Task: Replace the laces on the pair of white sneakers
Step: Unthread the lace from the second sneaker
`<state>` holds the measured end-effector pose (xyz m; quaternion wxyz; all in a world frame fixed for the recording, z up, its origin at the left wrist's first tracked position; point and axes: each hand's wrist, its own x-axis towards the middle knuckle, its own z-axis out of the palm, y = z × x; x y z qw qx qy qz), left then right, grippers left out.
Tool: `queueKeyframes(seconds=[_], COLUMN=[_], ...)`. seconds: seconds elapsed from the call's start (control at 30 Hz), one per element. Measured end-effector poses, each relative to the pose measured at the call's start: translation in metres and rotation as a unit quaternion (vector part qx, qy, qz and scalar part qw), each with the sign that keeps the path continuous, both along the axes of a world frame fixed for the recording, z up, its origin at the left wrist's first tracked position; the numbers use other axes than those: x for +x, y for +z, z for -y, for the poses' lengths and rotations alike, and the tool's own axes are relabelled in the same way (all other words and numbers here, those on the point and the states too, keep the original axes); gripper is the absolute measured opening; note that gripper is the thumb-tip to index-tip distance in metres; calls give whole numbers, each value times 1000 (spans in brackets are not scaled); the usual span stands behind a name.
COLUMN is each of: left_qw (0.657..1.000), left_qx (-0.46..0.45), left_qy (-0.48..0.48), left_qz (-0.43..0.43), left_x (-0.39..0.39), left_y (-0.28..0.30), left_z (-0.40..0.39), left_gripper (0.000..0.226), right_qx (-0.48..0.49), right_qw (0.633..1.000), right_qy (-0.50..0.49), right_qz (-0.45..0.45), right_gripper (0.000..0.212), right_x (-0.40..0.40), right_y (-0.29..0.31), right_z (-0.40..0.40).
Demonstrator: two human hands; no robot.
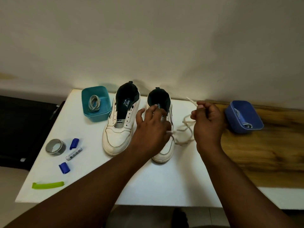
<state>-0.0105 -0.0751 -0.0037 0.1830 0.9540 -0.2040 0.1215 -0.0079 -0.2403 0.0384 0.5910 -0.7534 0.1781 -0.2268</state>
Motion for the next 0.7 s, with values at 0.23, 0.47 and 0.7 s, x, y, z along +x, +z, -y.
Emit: queueKeyframes(seconds=[0.23, 0.47, 0.7], left_qw=[937, 556, 474], left_qx=[-286, -810, -862], left_qy=[-33, -3, 150], left_qz=[-197, -187, -102], left_x=[-2, 0, 10], left_y=[30, 106, 106], left_z=[3, -38, -59], left_gripper=[22, 32, 43], right_qx=[0, -28, -295], right_qw=[994, 998, 910], right_qy=[2, 1, 220], right_qz=[109, 57, -192], right_gripper=[27, 24, 9], right_x=[-1, -2, -10], right_y=[13, -4, -21], right_z=[-6, -3, -5])
